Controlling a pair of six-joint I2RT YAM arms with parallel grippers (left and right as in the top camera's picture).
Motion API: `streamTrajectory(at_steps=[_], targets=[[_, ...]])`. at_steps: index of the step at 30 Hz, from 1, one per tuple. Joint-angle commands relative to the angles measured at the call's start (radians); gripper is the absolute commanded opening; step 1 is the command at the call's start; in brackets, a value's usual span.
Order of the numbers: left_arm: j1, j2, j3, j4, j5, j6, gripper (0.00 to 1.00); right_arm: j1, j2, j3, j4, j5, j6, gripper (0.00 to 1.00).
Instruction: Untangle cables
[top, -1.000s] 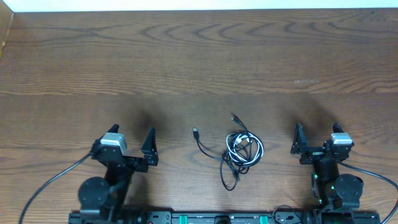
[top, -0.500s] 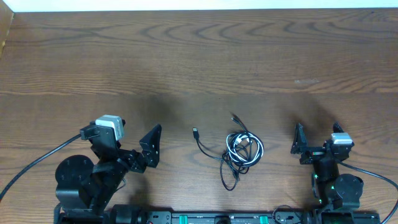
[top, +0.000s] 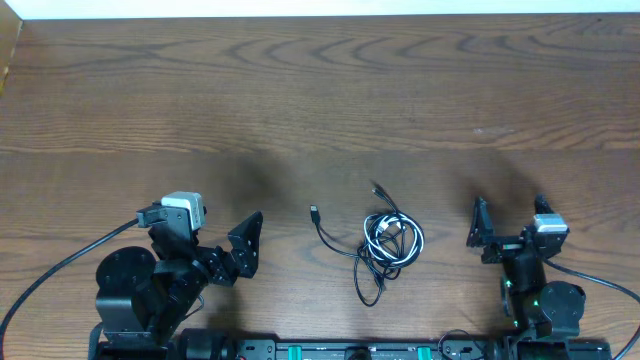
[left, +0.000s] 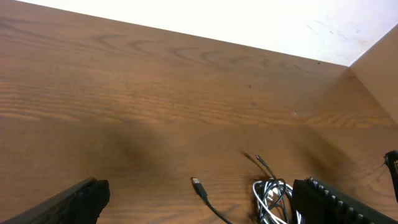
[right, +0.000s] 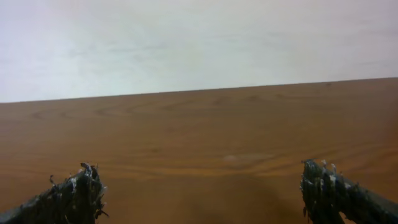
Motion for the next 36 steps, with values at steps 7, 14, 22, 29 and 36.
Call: streamTrajectory(at_steps=[7, 14, 22, 29, 36], targets=[[-0.004, 0.001, -0.002, -0.011, 0.013, -0.013, 0.98, -0.006, -0.003, -0.002, -0.011, -0.555, 0.684, 0.99], [-0.004, 0.001, -0.002, -0.011, 0.013, -0.013, 0.98, -0.006, -0.002, 0.005, 0.069, -0.583, 0.643, 0.91], [-0.004, 0.001, -0.002, -0.011, 0.013, -0.013, 0.98, -0.006, 0.138, 0.268, -0.398, -0.43, 0.536, 0.88], [-0.004, 0.001, -0.002, -0.011, 0.013, -0.013, 0.98, -0.004, 0.444, 0.511, -0.701, -0.378, 0.459, 0.99], [-0.004, 0.001, -0.002, -0.011, 0.013, -0.013, 0.98, 0.013, 0.657, 0.494, -0.697, -0.505, 0.413, 0.82]])
